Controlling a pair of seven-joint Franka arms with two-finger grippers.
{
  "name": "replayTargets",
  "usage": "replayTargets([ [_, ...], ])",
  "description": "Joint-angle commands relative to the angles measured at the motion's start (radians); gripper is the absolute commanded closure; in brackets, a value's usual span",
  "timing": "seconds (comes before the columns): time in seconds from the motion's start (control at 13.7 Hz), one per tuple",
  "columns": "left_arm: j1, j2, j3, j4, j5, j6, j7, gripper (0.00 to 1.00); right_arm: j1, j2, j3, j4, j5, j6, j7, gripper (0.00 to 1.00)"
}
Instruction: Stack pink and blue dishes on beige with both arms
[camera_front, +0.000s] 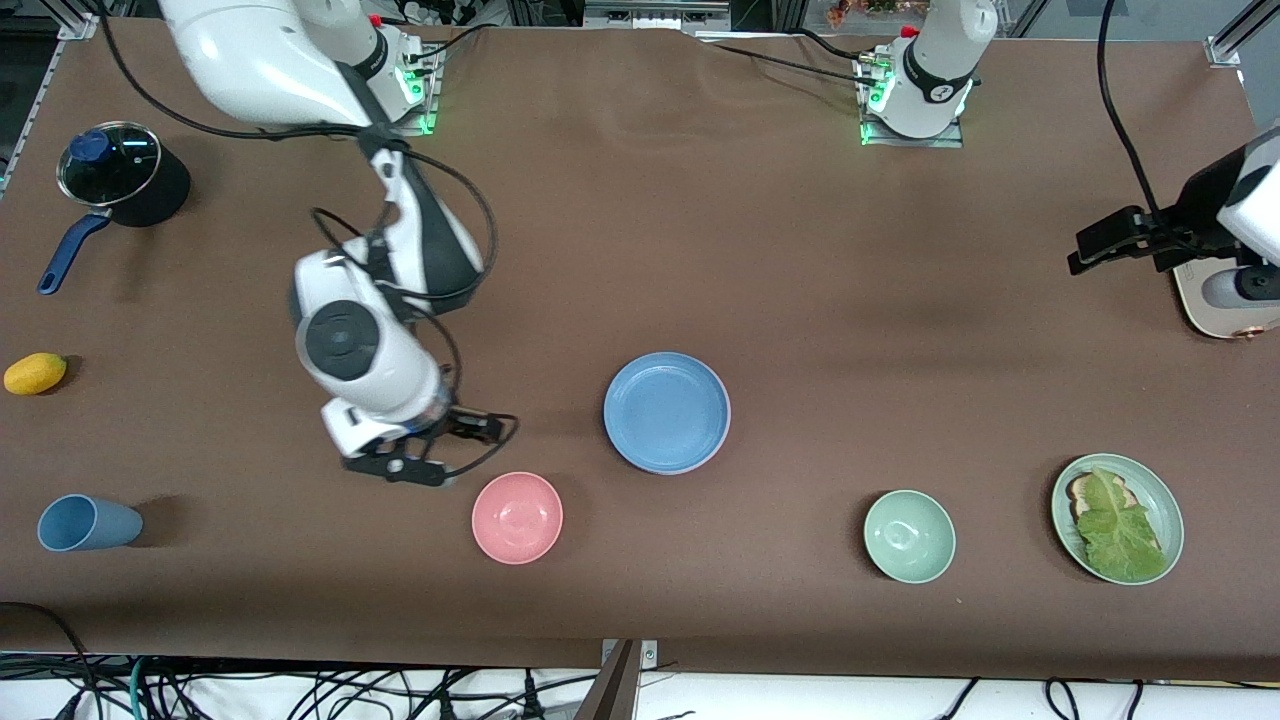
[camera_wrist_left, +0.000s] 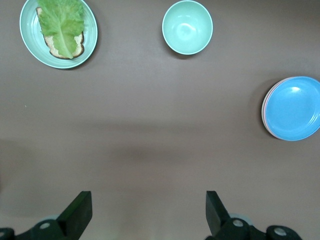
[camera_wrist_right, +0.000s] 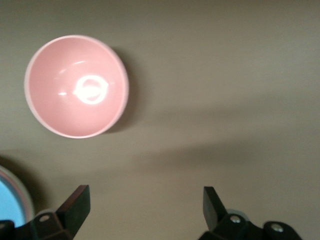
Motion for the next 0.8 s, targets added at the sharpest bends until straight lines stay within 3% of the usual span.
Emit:
replayTargets([
  [0.0,0.002,0.005,0.004,0.005,-0.020,0.007,-0.019,0.00,-0.071,-0.091,0.016,-0.031,0.006,-0.089,-0.127,0.00],
  [0.22,0.002,0.014,0.006,0.006,-0.013,0.025,-0.014,0.00,-0.161,-0.201,0.016,-0.094,0.024,-0.156,-0.258,0.00],
  [0.37,0.002,0.014,0.006,0.008,-0.013,0.027,-0.004,0.00,-0.232,-0.258,0.012,-0.114,0.096,-0.229,-0.387,0.00],
  [0.73,0.010,0.014,0.007,0.008,-0.013,0.025,0.063,0.00,-0.244,-0.384,-0.020,-0.117,0.114,-0.394,-0.402,0.00],
])
